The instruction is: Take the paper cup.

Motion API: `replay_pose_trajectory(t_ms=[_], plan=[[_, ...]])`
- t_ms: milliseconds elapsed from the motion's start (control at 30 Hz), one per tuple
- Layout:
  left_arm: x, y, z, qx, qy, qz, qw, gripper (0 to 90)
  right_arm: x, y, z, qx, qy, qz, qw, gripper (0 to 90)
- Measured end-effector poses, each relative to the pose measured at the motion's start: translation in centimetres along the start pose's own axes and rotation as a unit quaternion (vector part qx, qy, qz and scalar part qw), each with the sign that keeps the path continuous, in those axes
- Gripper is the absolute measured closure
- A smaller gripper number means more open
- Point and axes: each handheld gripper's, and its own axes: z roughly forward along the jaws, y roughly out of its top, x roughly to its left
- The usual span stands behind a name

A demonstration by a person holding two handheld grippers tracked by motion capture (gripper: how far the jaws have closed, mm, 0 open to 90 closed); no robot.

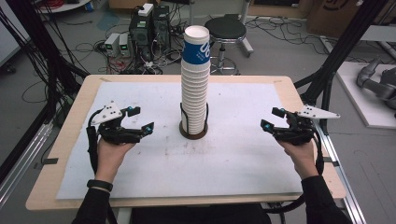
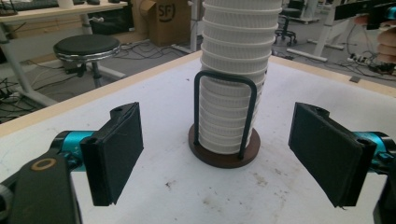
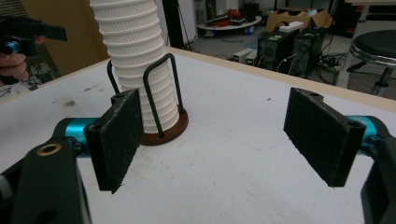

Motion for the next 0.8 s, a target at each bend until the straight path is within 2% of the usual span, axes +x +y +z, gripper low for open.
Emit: replay_pose_trajectory(t_ms=[233, 500, 800], plan=[[0.1, 0.1, -0.1, -0.005, -0.005, -0.008, 0.9999, 17.5, 0.3, 0.1, 0.0, -0.003, 0.002, -0.006, 1.0000, 20.2], [-0.1, 0.5, -0.1, -0.007, -0.021, -0.016, 0.9996, 17.0, 0.4, 0.1, 0.0, -0.007, 0.003, -0.010, 0.9999, 20.2], [-0.5, 2.3, 0.9, -0.008, -0.041, -0.024, 0.9988, 16.5, 0.5, 0.4, 0.2, -0.008, 0.002, -0.014, 0.9999, 20.2]])
